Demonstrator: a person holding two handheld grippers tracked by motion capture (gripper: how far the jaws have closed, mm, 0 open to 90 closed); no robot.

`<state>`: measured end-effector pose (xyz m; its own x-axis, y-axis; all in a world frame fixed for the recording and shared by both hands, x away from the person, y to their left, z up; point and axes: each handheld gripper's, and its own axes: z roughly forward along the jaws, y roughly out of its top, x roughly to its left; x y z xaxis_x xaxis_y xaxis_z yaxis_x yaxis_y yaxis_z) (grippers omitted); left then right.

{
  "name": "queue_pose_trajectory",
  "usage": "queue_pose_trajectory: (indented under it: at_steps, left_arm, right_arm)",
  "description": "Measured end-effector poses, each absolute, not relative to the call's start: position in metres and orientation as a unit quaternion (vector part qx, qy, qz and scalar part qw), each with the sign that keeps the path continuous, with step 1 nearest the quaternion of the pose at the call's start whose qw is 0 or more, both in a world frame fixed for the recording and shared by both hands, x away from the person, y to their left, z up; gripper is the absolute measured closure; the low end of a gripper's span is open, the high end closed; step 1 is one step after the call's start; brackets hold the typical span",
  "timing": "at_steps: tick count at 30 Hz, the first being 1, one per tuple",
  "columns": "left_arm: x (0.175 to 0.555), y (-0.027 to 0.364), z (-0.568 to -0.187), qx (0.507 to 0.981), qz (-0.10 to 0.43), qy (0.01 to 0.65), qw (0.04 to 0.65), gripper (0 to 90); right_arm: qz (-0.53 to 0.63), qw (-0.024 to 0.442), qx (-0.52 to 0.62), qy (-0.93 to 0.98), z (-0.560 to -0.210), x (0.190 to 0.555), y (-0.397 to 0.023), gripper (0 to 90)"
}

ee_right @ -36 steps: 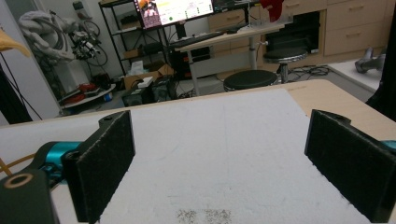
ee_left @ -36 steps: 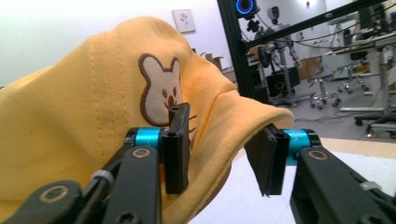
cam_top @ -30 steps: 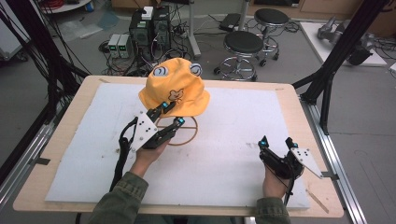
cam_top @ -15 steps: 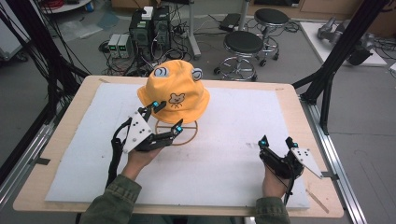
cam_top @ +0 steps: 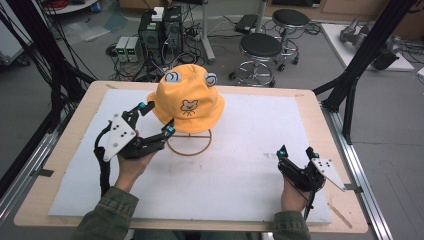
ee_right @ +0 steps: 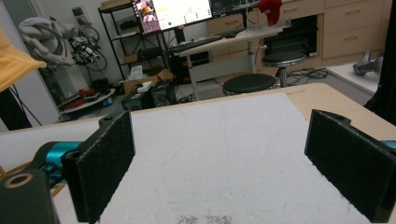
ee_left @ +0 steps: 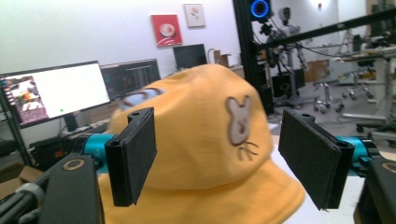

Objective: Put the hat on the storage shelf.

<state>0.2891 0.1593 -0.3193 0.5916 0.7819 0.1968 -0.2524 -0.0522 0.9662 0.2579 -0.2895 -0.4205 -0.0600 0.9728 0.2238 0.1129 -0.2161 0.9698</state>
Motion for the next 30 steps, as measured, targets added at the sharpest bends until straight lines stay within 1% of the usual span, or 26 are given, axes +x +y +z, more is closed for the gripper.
queue_pose_trajectory:
  at_steps: [3, 6, 11, 19, 24, 30]
  left_arm:
    - [0.287, 0.172, -0.318, 0.599, 0.393, 0.238, 0.656, 27.0]
    - [0.282, 0.189, -0.317, 0.591, 0.406, 0.257, 0.648, 27.0]
    - [0.278, 0.203, -0.319, 0.581, 0.413, 0.275, 0.645, 27.0]
    - [0.275, 0.225, -0.328, 0.554, 0.432, 0.325, 0.633, 26.9]
    - [0.271, 0.238, -0.336, 0.537, 0.458, 0.355, 0.613, 26.7]
    - [0.270, 0.258, -0.343, 0.512, 0.463, 0.395, 0.607, 26.6]
  right_arm:
    - [0.543, 0.395, 0.561, 0.485, -0.420, 0.257, -0.289, 7.2]
    - [0.542, 0.396, 0.560, 0.486, -0.421, 0.258, -0.289, 7.2]
    - [0.542, 0.394, 0.560, 0.488, -0.421, 0.258, -0.289, 7.2]
    - [0.541, 0.394, 0.559, 0.489, -0.422, 0.258, -0.288, 7.2]
    - [0.539, 0.392, 0.561, 0.491, -0.422, 0.259, -0.288, 7.2]
    - [0.537, 0.391, 0.559, 0.496, -0.423, 0.260, -0.286, 7.2]
